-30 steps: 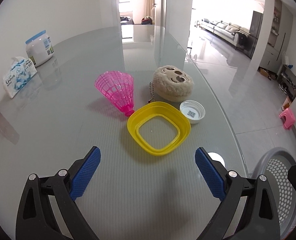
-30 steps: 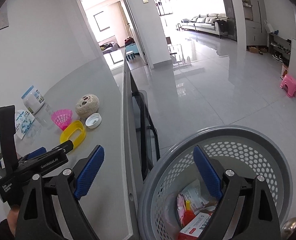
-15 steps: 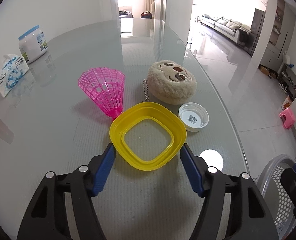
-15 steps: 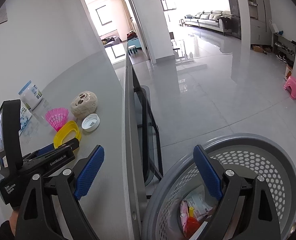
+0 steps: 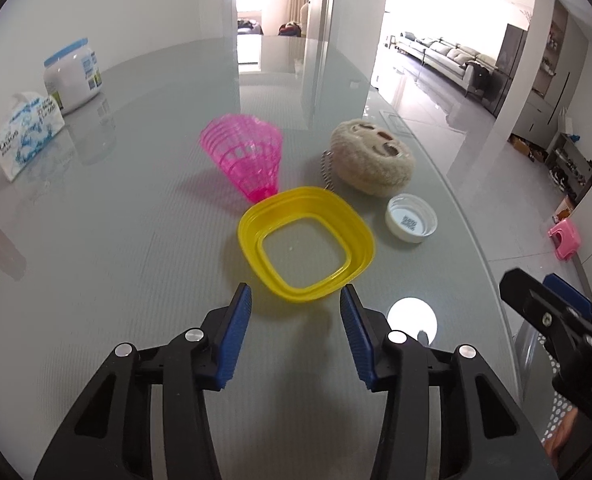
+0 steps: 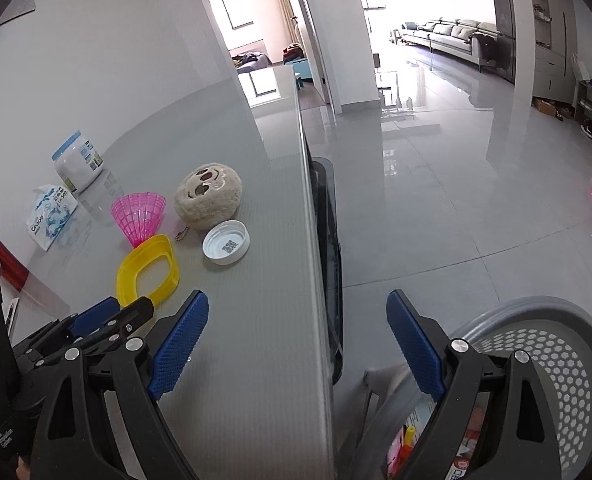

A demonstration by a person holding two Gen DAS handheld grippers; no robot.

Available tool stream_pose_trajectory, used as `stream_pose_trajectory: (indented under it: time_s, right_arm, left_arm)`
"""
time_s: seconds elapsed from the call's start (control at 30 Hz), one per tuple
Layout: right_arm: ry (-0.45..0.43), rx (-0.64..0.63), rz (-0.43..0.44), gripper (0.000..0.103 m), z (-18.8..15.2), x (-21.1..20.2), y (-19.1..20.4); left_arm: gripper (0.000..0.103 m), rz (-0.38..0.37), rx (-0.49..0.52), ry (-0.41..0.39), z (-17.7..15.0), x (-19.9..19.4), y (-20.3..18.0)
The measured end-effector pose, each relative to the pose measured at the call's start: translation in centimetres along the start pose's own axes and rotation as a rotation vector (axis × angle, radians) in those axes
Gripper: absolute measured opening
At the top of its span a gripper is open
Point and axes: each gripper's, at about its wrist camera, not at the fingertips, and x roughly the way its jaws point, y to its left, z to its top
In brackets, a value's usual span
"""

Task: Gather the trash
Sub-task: 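Grasp the yellow lid with the left tool while the right tool grasps the white bottle cap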

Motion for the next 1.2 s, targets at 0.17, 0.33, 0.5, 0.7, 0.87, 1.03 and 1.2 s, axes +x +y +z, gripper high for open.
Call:
stream_pose_trajectory:
  time_s: [0.17,0.33,0.5,0.7,0.87,1.03,1.2]
  right_arm:
    - [0.022,-0.052,0.010,0.086,0.4,1.0,1.8]
    - [0.050,-0.096,0.007,0.086,1.1,2.7,3.2]
    - [0.070,-0.148,-0.058,0.086,2.1,4.7,4.7]
    - [0.074,-0.156,-0.090,0.086,3.1,6.3,5.4]
    - [0.093,-0.182,-0.099,0.069,3.5,7.5,6.2]
    - [0.094,-0.217,-0.097,0.060,3.5,8.0,7.0]
    - [0.086,-0.241,-0.089,0.039,3.5,7.9,7.4]
  left_arm:
    - [0.044,0.011,-0.006,0.007,-0.7,-0.3,1.3]
    - [0.044,0.012,-0.018,0.005,-0.7,-0.5,2.2]
    - [0.046,0.018,-0.043,-0.012,-0.6,-0.8,3.1]
    - [0.054,0.018,-0.063,-0.019,-0.6,-1.0,3.5]
    - [0.056,0.015,-0.070,-0.026,-0.3,-1.2,3.8]
    - [0.058,0.017,-0.075,-0.032,-0.1,-1.3,3.9]
    - [0.060,0.020,-0.071,-0.037,0.0,-1.5,3.8]
